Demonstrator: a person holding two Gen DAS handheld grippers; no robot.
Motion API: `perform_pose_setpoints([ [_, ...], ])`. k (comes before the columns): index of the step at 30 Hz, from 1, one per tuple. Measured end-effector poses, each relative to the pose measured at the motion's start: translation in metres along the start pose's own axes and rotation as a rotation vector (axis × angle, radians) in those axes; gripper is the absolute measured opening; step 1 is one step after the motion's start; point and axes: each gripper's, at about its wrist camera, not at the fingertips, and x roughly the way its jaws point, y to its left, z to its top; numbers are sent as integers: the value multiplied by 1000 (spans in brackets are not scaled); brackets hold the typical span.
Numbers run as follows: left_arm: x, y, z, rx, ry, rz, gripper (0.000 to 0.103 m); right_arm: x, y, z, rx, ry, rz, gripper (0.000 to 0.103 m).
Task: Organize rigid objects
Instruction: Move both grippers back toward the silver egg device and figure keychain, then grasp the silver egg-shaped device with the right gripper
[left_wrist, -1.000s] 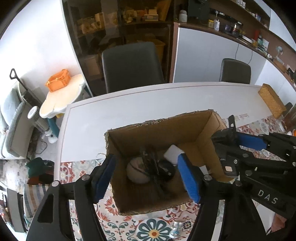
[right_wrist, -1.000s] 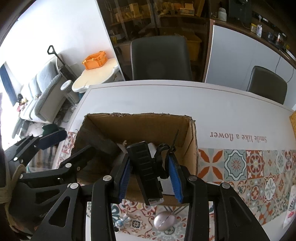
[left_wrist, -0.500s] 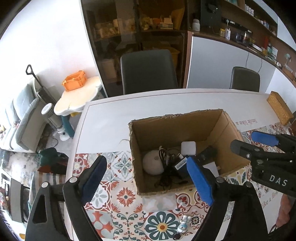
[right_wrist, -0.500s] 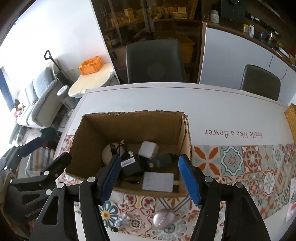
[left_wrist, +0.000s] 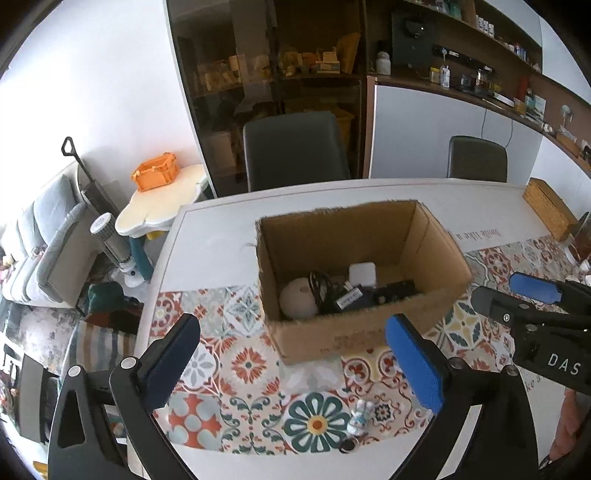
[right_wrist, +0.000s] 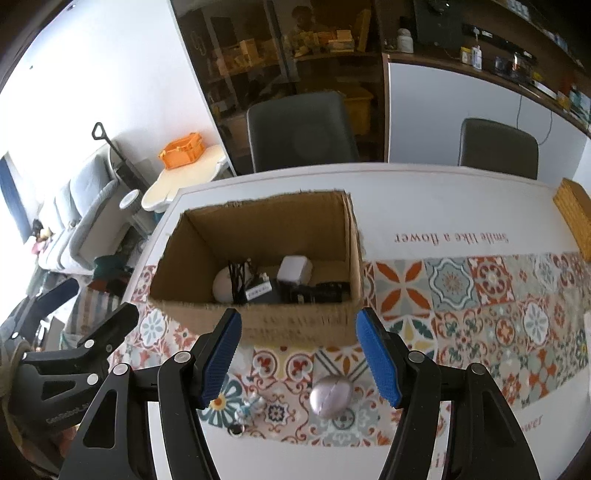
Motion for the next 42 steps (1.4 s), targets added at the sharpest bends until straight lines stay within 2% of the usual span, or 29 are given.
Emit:
perform_pose_setpoints([
  [7, -2, -3, -26, -38, 36, -19, 103, 0, 0, -29, -15, 13, -19, 65],
  [13, 5, -2, -51, -73, 77, -59, 103, 17, -3, -52, -21, 77, -33, 65],
  [19, 14, -5, -69, -74, 114, -34, 103, 36, -7, -69, -15, 135, -56, 65],
  [29, 43, -13, -99, -41, 192, -67, 103, 72, -13, -95, -15, 212, -70, 65],
  [34, 63, -22, -113, 1, 231, -121, 103, 92, -14, -100, -30, 239, -77, 65],
  [42, 87, -29, -129, 6, 264, -140, 102, 123, -19, -106, -21, 288, -96, 64],
])
